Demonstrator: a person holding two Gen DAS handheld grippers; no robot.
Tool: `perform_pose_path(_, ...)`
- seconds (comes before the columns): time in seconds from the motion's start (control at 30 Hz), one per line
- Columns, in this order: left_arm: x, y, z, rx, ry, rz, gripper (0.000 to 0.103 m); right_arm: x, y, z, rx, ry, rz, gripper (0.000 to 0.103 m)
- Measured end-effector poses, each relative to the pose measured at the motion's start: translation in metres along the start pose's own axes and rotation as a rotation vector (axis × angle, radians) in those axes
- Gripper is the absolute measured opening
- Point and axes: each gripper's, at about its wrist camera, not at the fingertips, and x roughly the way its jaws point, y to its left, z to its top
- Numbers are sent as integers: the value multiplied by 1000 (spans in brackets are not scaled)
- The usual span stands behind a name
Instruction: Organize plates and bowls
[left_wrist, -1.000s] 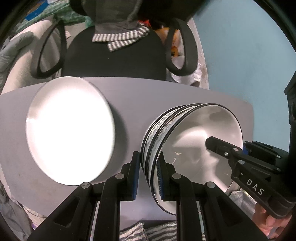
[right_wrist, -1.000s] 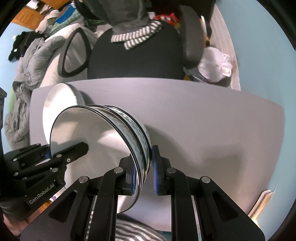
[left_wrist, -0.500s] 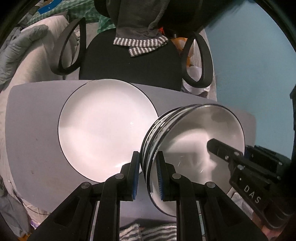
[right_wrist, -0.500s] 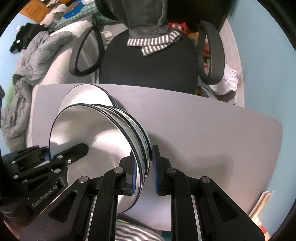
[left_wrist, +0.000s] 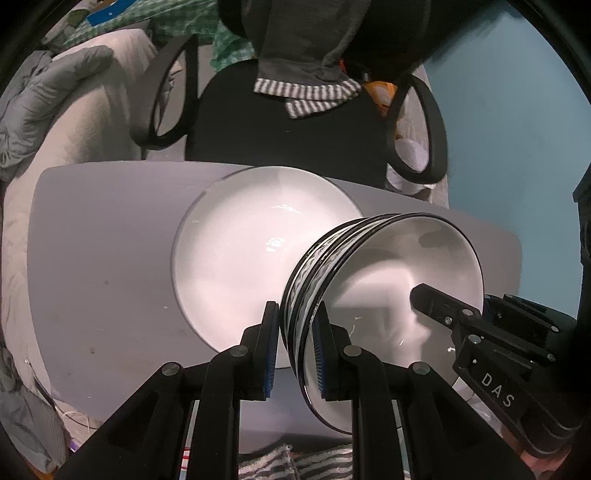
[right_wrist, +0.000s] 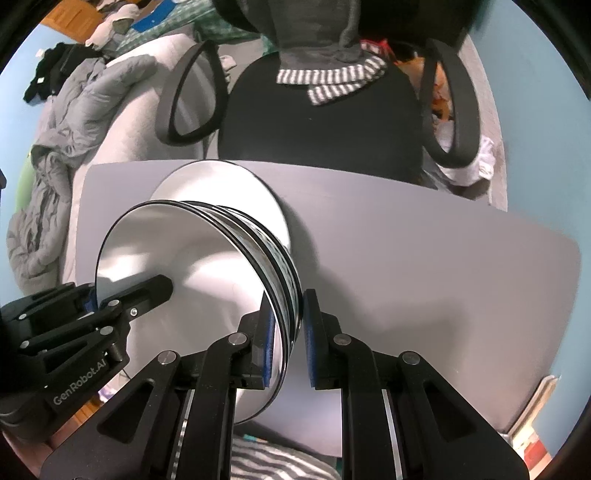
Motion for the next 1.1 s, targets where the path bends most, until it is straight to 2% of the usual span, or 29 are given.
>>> perform_pose_path(0.37, 5, 47, -1, -41, 10, 1, 16, 22, 39, 13, -40, 22, -7, 15)
perform_pose_path(0.73, 15, 51, -4, -20, 18, -33, 16, 35, 42, 15, -13, 30, -40, 15)
perform_pose_path(1.1, 15, 53, -1, -2, -9, -55, 18, 35, 37, 11, 5, -23, -25, 16)
